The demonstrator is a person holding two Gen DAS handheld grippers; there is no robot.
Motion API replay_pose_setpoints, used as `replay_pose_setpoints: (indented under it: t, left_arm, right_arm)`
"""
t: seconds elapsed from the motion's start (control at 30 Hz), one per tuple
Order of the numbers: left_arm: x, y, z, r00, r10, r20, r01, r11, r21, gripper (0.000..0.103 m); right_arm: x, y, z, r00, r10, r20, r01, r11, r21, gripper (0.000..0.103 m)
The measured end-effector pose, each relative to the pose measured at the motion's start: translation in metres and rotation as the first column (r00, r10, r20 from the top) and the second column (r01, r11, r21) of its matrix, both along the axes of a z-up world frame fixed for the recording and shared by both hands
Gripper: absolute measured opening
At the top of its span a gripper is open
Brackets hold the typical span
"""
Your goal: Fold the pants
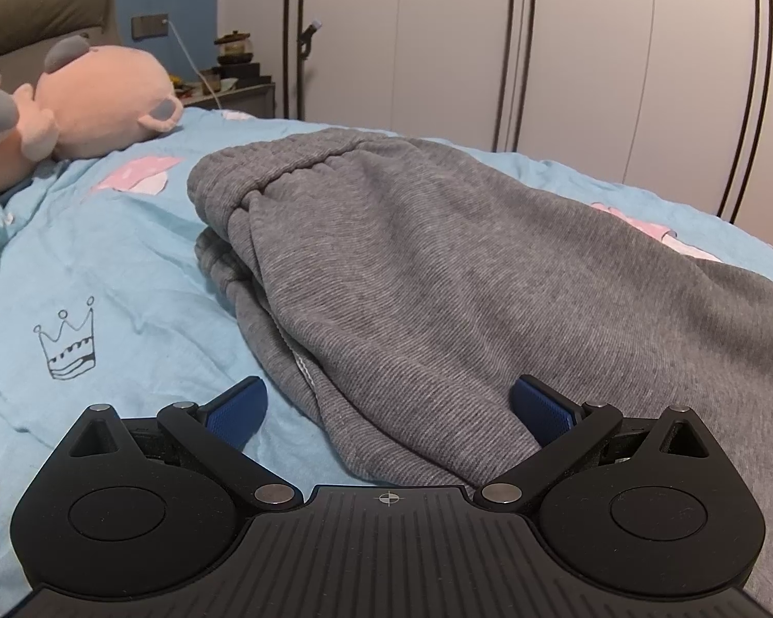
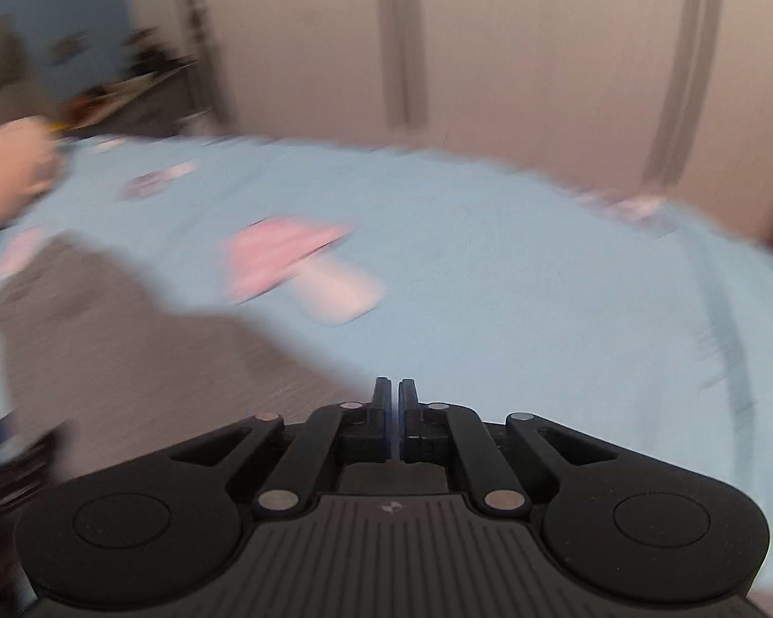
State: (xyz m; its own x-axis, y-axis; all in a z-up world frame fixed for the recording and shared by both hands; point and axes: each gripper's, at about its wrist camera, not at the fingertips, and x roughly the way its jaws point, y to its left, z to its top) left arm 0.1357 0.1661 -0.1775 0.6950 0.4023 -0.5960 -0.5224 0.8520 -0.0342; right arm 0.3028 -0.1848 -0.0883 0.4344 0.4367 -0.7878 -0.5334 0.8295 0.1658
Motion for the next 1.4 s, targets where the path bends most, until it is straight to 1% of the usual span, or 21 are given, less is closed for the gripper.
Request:
replay_pose_setpoints:
  t: [0.07, 0.13, 0.2, 0.27, 0.3, 0.33, 0.4, 0.43, 0.5, 0.57, 0.6, 0.67, 0.7, 0.73, 0.77, 0.87, 0.97, 1.1, 1.17, 1.27, 1.4]
  left_arm:
    - [-0.001, 0.001, 0.0, 1.0, 0.0, 0.004, 0.0, 1.0, -0.006, 0.103]
    - [-0.001, 0.001, 0.0, 1.0, 0.0, 0.006, 0.0, 1.0, -0.005, 0.103]
    - [-0.002, 0.001, 0.0, 1.0, 0.0, 0.007, 0.0, 1.0, -0.002, 0.103]
    - [-0.002, 0.001, -0.001, 1.0, 0.0, 0.009, 0.0, 1.0, -0.002, 0.103]
    - [-0.002, 0.001, 0.0, 1.0, 0.0, 0.009, 0.0, 1.0, -0.002, 0.103]
    - [-0.002, 0.001, -0.001, 1.0, 0.0, 0.009, 0.0, 1.0, 0.0, 0.103]
    - [-0.001, 0.0, -0.001, 1.0, 0.0, 0.009, 0.0, 1.0, 0.006, 0.103]
    - [-0.001, 0.0, -0.001, 1.0, 0.001, 0.01, -0.001, 1.0, 0.009, 0.103]
    - [-0.001, 0.0, -0.001, 1.0, 0.001, 0.01, -0.001, 1.0, 0.01, 0.103]
    - [-0.002, 0.001, -0.001, 1.0, 0.0, 0.013, 0.0, 1.0, 0.003, 0.103]
    - [-0.002, 0.0, -0.001, 1.0, -0.001, 0.015, 0.001, 1.0, 0.002, 0.103]
    - [-0.002, 0.001, 0.0, 1.0, -0.001, 0.013, 0.001, 1.0, 0.0, 0.103]
    - [-0.002, 0.0, 0.002, 1.0, -0.003, 0.006, 0.003, 1.0, 0.005, 0.103]
    - [-0.001, -0.001, 0.004, 1.0, -0.005, -0.006, 0.005, 1.0, 0.02, 0.103]
    - [-0.001, -0.004, 0.007, 1.0, -0.008, -0.017, 0.009, 0.999, 0.05, 0.103]
    - [0.003, -0.022, 0.021, 0.997, -0.024, -0.078, 0.039, 0.98, 0.196, 0.103]
    - [0.007, -0.044, 0.042, 0.994, -0.065, -0.092, 0.086, 0.966, 0.245, 0.103]
    - [0.006, -0.083, 0.093, 0.976, -0.218, -0.001, 0.216, 0.967, 0.138, 0.103]
    - [0.004, -0.108, 0.116, 0.954, -0.296, 0.047, 0.293, 0.954, 0.061, 0.103]
    - [0.003, -0.15, 0.131, 0.916, -0.394, 0.075, 0.399, 0.915, -0.066, 0.103]
    - [0.003, -0.202, 0.107, 0.902, -0.432, 0.001, 0.431, 0.899, -0.079, 0.103]
  right_arm:
    - [-0.008, 0.011, -0.015, 0.994, 0.079, -0.071, -0.079, 0.997, -0.002, 0.003]
    - [-0.007, 0.021, -0.032, 0.997, 0.076, -0.019, -0.077, 0.987, -0.138, 0.0]
    - [0.008, 0.018, -0.038, 0.993, -0.019, 0.117, 0.045, 0.974, -0.223, 0.0]
    - [0.027, 0.009, -0.035, 0.947, -0.216, 0.237, 0.287, 0.902, -0.324, 0.006]
    - [0.03, -0.001, -0.031, 0.929, -0.287, 0.232, 0.35, 0.885, -0.306, 0.008]
    - [0.024, -0.015, -0.021, 0.926, -0.326, 0.189, 0.36, 0.913, -0.189, 0.008]
    - [-0.001, -0.033, -0.007, 0.945, -0.314, 0.095, 0.314, 0.949, 0.013, 0.012]
    - [-0.017, -0.038, -0.005, 0.955, -0.289, 0.066, 0.284, 0.956, 0.068, 0.02]
    - [-0.043, -0.041, -0.016, 0.977, -0.213, 0.0, 0.212, 0.972, 0.101, 0.038]
    - [-0.055, -0.046, -0.037, 0.981, -0.194, -0.022, 0.195, 0.979, 0.057, 0.039]
    - [-0.056, -0.054, -0.043, 0.976, -0.218, 0.023, 0.217, 0.975, 0.044, 0.037]
    - [-0.054, -0.072, -0.04, 0.929, -0.339, 0.147, 0.345, 0.939, -0.013, 0.034]
    - [-0.054, -0.077, -0.033, 0.868, -0.432, 0.243, 0.467, 0.877, -0.11, 0.034]
    - [-0.054, -0.086, -0.027, 0.809, -0.505, 0.302, 0.566, 0.809, -0.161, 0.05]
    - [-0.058, -0.102, -0.02, 0.775, -0.557, 0.298, 0.611, 0.78, -0.131, 0.066]
    - [-0.096, -0.164, -0.002, 0.731, -0.662, 0.165, 0.642, 0.749, 0.163, 0.098]
    - [-0.134, -0.203, -0.011, 0.726, -0.678, 0.117, 0.658, 0.734, 0.172, 0.102]
    - [-0.167, -0.239, -0.043, 0.659, -0.75, 0.061, 0.751, 0.66, 0.005, 0.102]
    - [-0.177, -0.241, -0.045, 0.673, -0.733, 0.101, 0.736, 0.677, 0.009, 0.103]
    - [-0.164, -0.22, -0.046, 0.693, -0.709, 0.132, 0.721, 0.683, -0.115, 0.103]
    - [-0.173, -0.222, -0.048, 0.691, -0.71, 0.136, 0.722, 0.686, -0.084, 0.103]
